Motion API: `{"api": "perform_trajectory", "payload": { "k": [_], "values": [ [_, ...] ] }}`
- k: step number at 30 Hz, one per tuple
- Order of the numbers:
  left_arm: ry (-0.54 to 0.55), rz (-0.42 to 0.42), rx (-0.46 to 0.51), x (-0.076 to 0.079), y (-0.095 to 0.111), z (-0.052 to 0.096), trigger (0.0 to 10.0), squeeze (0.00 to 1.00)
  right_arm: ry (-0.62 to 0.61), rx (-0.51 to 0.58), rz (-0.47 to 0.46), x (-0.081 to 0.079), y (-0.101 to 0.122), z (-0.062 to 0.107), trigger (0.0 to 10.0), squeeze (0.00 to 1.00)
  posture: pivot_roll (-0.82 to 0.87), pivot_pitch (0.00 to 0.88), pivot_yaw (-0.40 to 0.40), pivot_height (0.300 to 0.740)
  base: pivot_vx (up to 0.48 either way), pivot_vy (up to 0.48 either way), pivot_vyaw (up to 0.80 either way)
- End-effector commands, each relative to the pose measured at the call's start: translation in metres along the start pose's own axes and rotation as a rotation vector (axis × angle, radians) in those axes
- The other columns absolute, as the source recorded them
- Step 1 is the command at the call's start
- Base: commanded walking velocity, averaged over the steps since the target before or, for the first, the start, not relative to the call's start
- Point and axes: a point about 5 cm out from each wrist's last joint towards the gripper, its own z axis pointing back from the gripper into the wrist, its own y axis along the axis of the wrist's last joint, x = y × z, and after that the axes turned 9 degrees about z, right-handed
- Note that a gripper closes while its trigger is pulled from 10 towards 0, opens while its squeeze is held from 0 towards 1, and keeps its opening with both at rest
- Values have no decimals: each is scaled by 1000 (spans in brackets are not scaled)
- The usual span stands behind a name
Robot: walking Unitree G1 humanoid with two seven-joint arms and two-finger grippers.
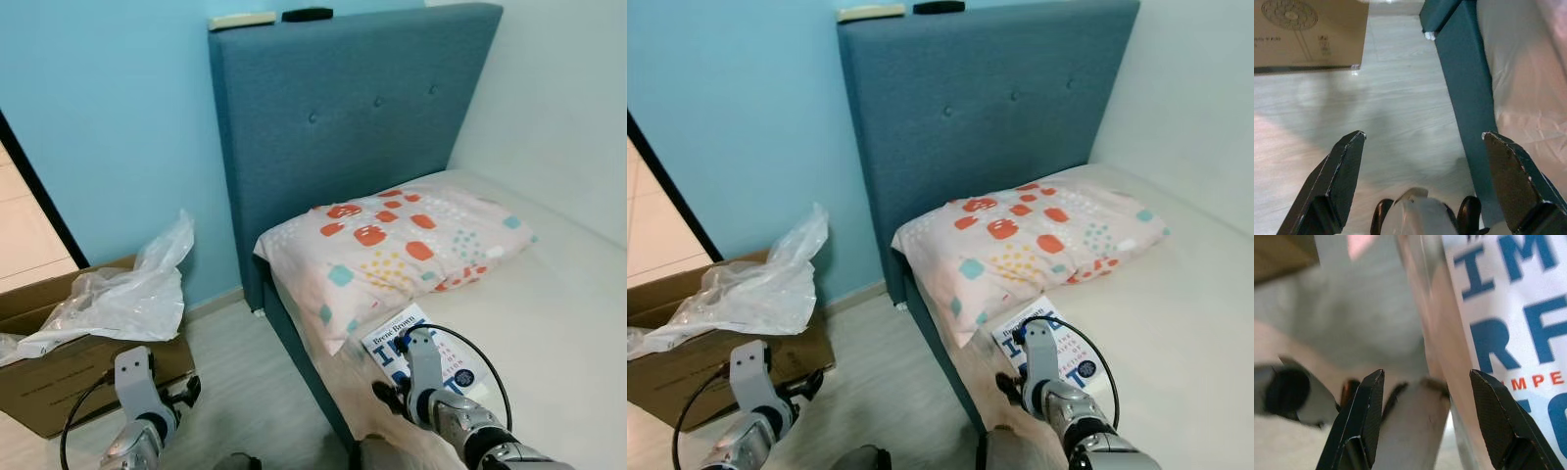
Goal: Clean up the room
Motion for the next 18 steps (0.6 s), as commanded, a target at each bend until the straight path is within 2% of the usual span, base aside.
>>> {"api": "perform_trajectory", "payload": {
  "k": [1, 3, 6, 9, 14, 18],
  "values": [
    [3, -11, -20, -3, -5, 2, 10000, 0, 14, -39, 16, -1, -3, 0, 10000, 0, 62, 95, -18, 626, 0, 0, 0],
    [4, -15, -23, -5, -6, 3, 10000, 0, 74, -90, 34, -5, -12, 0, 10000, 0, 69, 106, -15, 626, 0, 0, 0],
    [5, -18, -24, -6, -7, 4, 10000, 0, 95, -113, 52, -6, -16, 1, 10000, 0, 73, 111, -14, 626, 0, 0, 0],
    [7, -23, -30, -9, -9, 6, 10000, 0, 64, -216, 109, 3, -31, 6, 10000, 0, 77, 122, -12, 626, 0, 0, 0],
    [7, -24, -32, -10, -10, 6, 10000, 0, 38, -234, 110, 8, -33, 8, 10000, 0, 75, 124, -11, 626, 0, 0, 0],
    [7, -24, -35, -10, -11, 7, 10000, 0, -46, -248, 133, 21, -31, 12, 10000, 0, 75, 122, -12, 626, 0, 0, 0]
  ]
}}
